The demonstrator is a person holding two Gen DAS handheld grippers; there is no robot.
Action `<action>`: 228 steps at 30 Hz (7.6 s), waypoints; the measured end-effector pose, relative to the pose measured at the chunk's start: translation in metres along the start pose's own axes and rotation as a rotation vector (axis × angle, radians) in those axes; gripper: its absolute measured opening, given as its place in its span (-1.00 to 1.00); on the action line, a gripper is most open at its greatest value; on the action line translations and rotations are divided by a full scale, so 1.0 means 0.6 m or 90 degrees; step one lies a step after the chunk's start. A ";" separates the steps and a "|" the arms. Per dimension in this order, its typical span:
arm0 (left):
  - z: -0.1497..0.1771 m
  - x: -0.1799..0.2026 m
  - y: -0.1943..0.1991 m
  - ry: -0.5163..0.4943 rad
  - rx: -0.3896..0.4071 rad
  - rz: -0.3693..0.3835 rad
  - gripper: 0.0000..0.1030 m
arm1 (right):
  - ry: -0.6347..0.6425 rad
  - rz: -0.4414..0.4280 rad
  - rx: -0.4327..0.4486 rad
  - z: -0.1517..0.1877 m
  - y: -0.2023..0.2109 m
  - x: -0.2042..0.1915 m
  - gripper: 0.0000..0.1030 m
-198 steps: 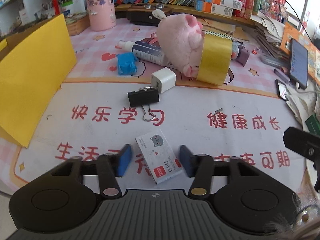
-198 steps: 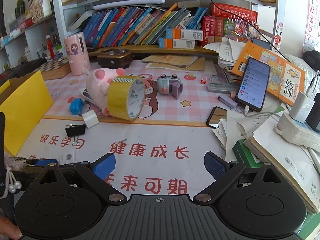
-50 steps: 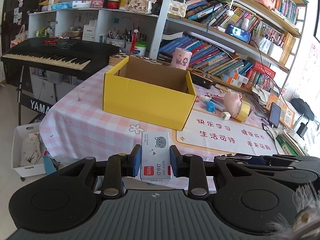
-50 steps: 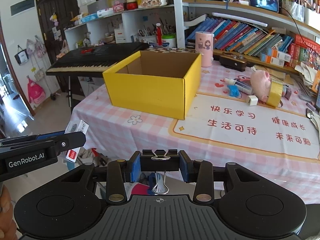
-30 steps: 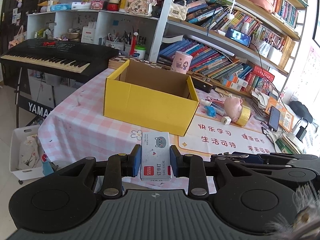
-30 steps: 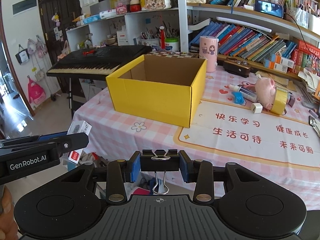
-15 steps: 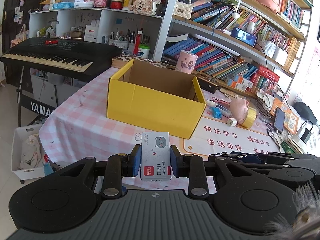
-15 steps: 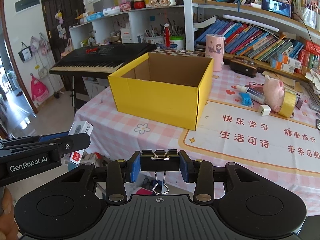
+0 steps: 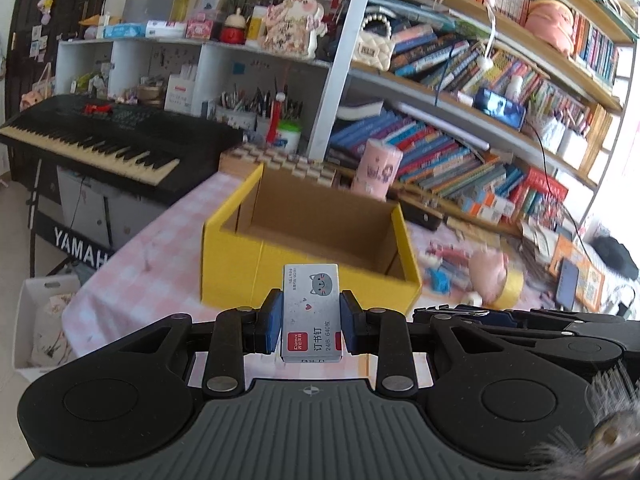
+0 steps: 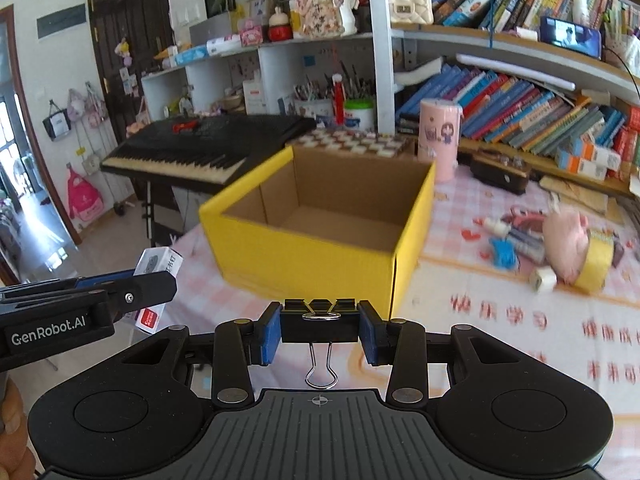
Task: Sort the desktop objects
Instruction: 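Carry the small box and binder clip with both tools over the yellow box, then lower both tools into the yellow box and open them to release, then withdraw both open tools from the yellow box back over the table, then reach the left tool to the white charger plug and close on it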
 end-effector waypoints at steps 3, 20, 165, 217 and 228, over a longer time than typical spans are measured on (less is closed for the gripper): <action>-0.030 0.010 -0.024 0.003 0.014 0.003 -0.46 | 0.008 -0.007 0.018 -0.034 -0.014 0.013 -0.24; -0.125 0.030 -0.259 -0.034 -0.020 -0.048 -0.46 | 0.193 -0.042 -0.004 -0.154 -0.219 0.078 -0.24; 0.211 0.303 -0.061 -0.217 -0.150 0.103 0.75 | -0.234 0.325 -0.129 0.245 0.178 0.321 0.01; 0.214 0.501 -0.440 -0.219 -0.170 -0.060 0.27 | -0.185 0.223 -0.172 0.194 0.007 0.634 0.13; 0.222 0.508 -0.523 -0.201 -0.169 -0.092 -0.06 | -0.178 0.217 -0.182 0.194 -0.011 0.660 0.13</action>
Point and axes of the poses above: each gripper's, at about its wrist camera, not at the fingertips, and y roughly against the way its jaws point, x to its right, z to its underside, the point moved 9 cm from there along -y, roughly the way its jaws point, and after that the axes turned 8 degrees about y, right-handed, at the moved point
